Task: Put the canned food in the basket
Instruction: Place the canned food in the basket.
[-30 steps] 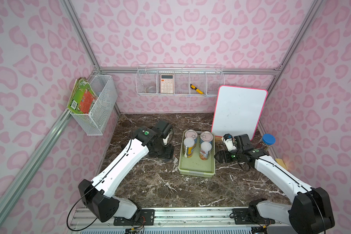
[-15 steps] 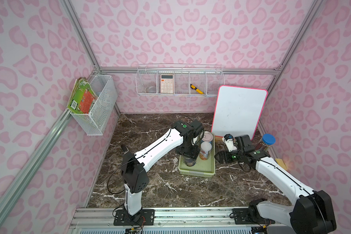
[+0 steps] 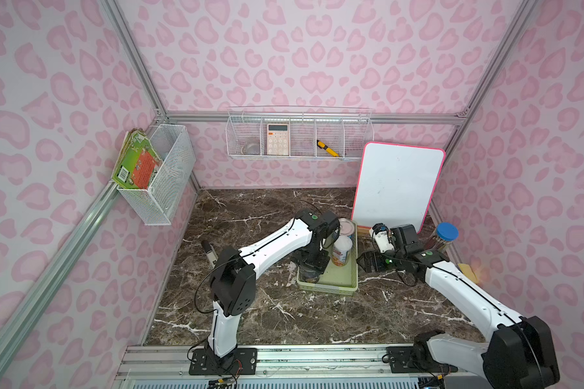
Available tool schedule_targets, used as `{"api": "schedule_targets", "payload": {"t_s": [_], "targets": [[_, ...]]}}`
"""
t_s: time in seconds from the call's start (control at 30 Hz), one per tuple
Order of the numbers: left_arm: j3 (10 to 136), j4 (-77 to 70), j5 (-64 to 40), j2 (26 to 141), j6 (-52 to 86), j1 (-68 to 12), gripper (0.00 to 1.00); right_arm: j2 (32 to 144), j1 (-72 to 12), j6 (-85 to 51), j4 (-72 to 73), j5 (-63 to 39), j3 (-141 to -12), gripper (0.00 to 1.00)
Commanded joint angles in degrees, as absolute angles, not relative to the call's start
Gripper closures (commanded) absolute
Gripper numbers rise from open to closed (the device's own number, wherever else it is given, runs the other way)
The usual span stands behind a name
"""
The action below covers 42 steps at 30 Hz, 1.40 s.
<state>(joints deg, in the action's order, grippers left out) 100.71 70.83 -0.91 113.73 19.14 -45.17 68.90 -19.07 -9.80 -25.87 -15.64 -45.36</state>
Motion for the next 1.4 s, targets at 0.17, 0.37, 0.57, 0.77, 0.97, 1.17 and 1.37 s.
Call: {"api": "schedule_targets", "payload": {"t_s": [0.17,0.37,0.57,0.77,0.97,1.17,1.37], "targets": [[98.3,68.0,1.1,115.1,19.8,-45.2,0.97,68.8,-19.2,-9.9,-24.8,-16.0,-45.2,0.01],[97.6,67.7,1.6,115.5,20.4,-45.2,0.89,69.0,-19.2,-10.0,-24.7,-15.9,-45.1,0.01],[97.5,68.7,1.8,116.3,20.5,-45.2,0.91,68.9,-19.2,-10.0,-24.7,-16.0,-45.1,0.01],[97.7,70.5,1.5,116.9,20.3,-45.2,0.86,69.2,-19.2,-10.0,-24.7,-16.0,-45.0,0.01],[96.8,71.5,1.2,116.2,20.9,-45.1,0.80,69.3,-19.3,-10.0,-24.7,-16.0,-45.0,0.01],[95.4,72.4,2.4,114.9,21.7,-45.2,0.64,69.5,-19.3,-10.1,-24.7,-16.0,-44.9,0.01],[95.3,72.6,2.6,113.9,22.1,-45.2,0.22,69.5,-19.3,-10.1,-24.7,-16.1,-45.1,0.01]]}}
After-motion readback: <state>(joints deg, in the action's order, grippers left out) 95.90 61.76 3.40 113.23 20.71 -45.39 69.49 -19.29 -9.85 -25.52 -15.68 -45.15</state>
